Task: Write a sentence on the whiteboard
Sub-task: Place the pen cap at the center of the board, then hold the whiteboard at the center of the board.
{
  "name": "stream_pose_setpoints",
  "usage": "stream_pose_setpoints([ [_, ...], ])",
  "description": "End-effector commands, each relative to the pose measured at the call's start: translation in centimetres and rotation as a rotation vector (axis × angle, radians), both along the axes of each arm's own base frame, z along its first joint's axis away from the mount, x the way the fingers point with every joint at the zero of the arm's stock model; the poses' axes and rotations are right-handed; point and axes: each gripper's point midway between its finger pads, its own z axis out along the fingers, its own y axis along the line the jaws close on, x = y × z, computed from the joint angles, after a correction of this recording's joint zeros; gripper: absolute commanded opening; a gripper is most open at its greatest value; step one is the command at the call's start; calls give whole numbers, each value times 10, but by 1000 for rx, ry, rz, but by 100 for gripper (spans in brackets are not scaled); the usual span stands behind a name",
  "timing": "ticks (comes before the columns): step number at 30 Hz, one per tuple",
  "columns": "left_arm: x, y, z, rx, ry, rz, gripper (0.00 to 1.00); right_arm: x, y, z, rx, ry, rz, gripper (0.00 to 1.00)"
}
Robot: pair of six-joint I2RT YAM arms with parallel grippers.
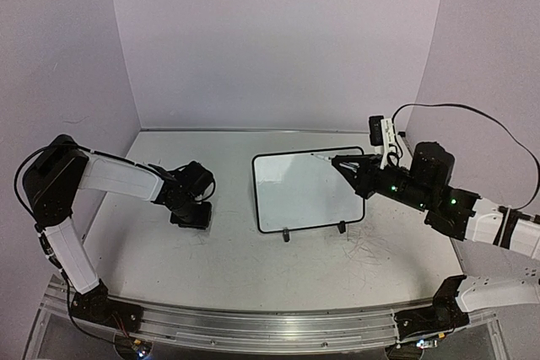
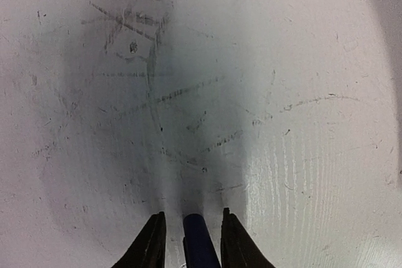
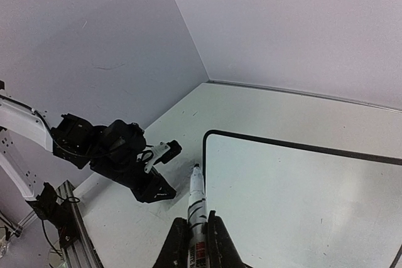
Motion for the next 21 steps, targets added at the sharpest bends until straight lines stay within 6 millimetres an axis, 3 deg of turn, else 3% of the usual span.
stream_pose_setpoints([
  [1,12,-6,31,-32,-79,-5,35,3,-6,18,9,-49,-32,0],
  [9,18,-12,91,-106,-190,-36,62,15,-27,1,-71,-15,-167,0],
  [13,19,-21,127,-184,-241,-80,81,22,-37,-5,-110,5,-234,0],
  [18,24,-31,171,-350,-321,-155,95,22,-63,6,-66,-28,-349,0],
  [21,26,-33,197,-489,-381,-199,99,17,-68,18,-45,-73,-350,0],
])
